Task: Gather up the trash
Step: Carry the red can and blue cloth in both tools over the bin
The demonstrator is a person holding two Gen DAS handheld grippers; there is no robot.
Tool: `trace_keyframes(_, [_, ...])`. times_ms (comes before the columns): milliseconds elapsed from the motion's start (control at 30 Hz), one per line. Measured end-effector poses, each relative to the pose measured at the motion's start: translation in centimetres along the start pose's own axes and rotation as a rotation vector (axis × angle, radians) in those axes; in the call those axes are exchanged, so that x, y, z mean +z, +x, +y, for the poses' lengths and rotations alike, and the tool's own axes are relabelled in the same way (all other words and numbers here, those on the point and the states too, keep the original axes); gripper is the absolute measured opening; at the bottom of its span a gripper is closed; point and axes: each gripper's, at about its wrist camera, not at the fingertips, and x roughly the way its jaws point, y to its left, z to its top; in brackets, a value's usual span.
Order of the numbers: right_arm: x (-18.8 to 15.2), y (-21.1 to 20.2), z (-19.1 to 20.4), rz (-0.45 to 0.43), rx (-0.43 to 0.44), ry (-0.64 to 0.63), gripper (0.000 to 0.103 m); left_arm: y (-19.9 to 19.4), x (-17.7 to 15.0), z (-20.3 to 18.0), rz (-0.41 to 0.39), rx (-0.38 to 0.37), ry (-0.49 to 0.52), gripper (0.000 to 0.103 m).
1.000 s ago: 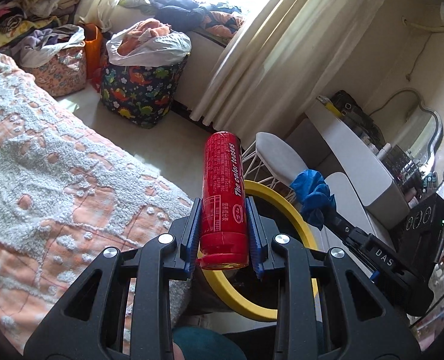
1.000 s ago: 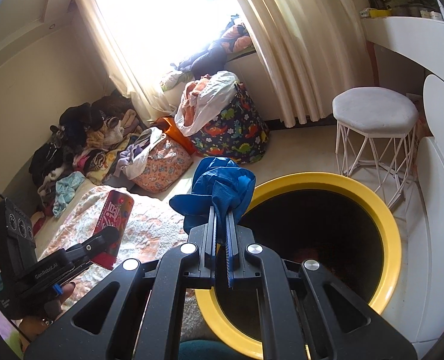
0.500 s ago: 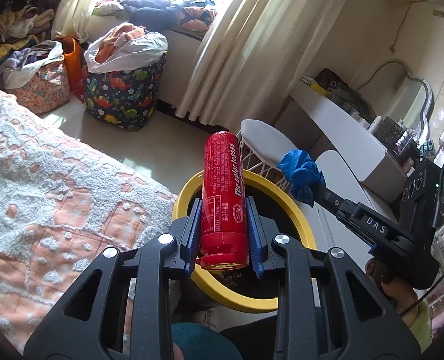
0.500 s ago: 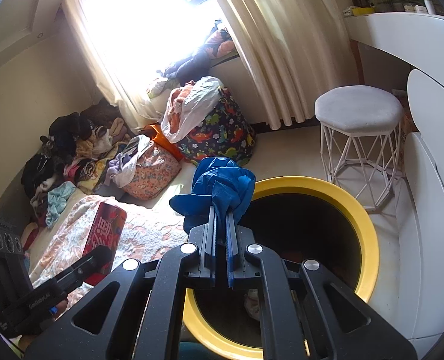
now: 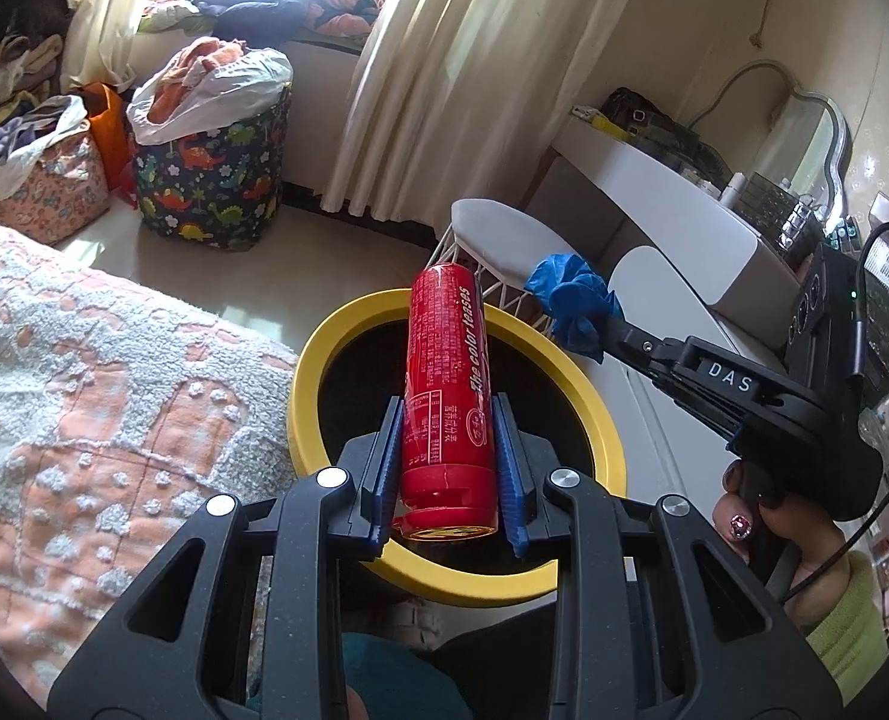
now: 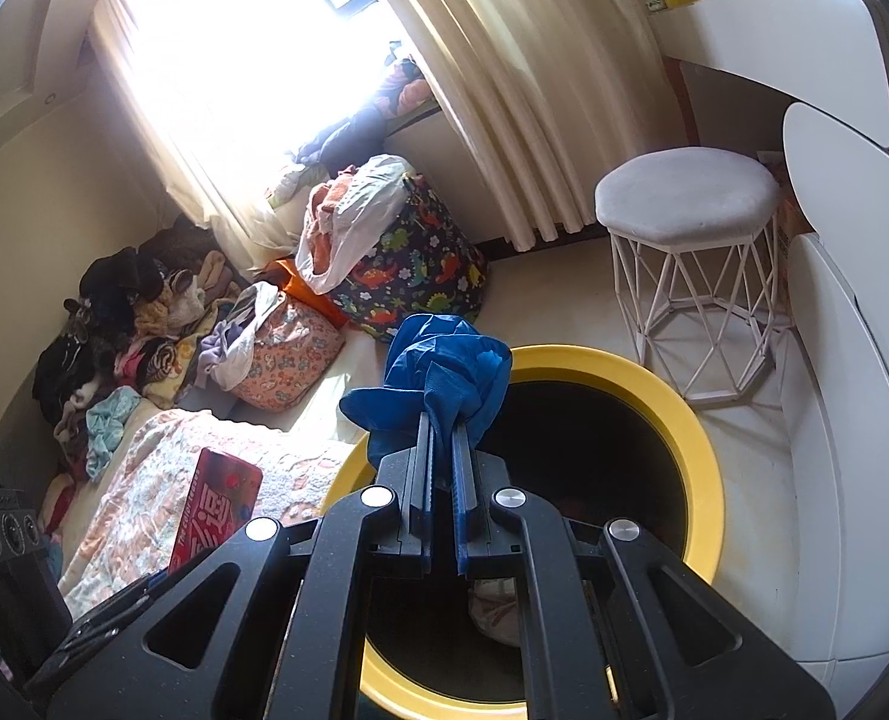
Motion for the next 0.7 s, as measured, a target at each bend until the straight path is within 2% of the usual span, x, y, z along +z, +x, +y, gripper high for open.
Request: trace_keyframes(700, [-1.0,2.1,-3.1,0.092,-0.059,0.082,0.005,3.7,-2.4,-2.0,0.117,-0.033,0.075,0.022])
